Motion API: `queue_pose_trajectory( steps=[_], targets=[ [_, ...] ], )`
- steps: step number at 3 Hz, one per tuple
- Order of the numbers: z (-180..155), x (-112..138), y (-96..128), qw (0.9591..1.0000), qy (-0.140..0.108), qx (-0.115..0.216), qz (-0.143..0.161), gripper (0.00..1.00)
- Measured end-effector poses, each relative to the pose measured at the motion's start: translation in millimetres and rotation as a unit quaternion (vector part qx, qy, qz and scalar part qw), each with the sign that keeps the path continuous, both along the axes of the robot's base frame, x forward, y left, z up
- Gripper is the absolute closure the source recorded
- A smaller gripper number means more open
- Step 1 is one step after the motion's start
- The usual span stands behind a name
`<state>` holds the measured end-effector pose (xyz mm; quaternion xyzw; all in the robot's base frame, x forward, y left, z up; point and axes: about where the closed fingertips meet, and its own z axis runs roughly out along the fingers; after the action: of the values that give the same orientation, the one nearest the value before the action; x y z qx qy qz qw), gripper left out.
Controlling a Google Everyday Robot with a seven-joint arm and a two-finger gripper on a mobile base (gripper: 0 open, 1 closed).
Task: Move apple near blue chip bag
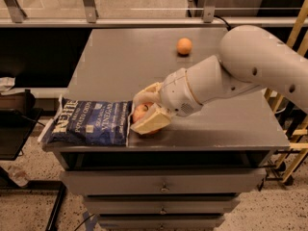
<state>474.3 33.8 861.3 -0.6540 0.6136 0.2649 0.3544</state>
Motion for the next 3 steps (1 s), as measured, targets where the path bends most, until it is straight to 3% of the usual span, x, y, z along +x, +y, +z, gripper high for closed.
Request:
queue_pose_trajectory(
  steps=[1, 3],
  targets=[
    [0.8, -1.0, 1.5, 1.0000, -0.001, -0.001, 0.002, 0.05],
    [1.6, -1.9, 2.7, 1.0000, -0.002, -0.001, 0.003, 0.00]
  ],
)
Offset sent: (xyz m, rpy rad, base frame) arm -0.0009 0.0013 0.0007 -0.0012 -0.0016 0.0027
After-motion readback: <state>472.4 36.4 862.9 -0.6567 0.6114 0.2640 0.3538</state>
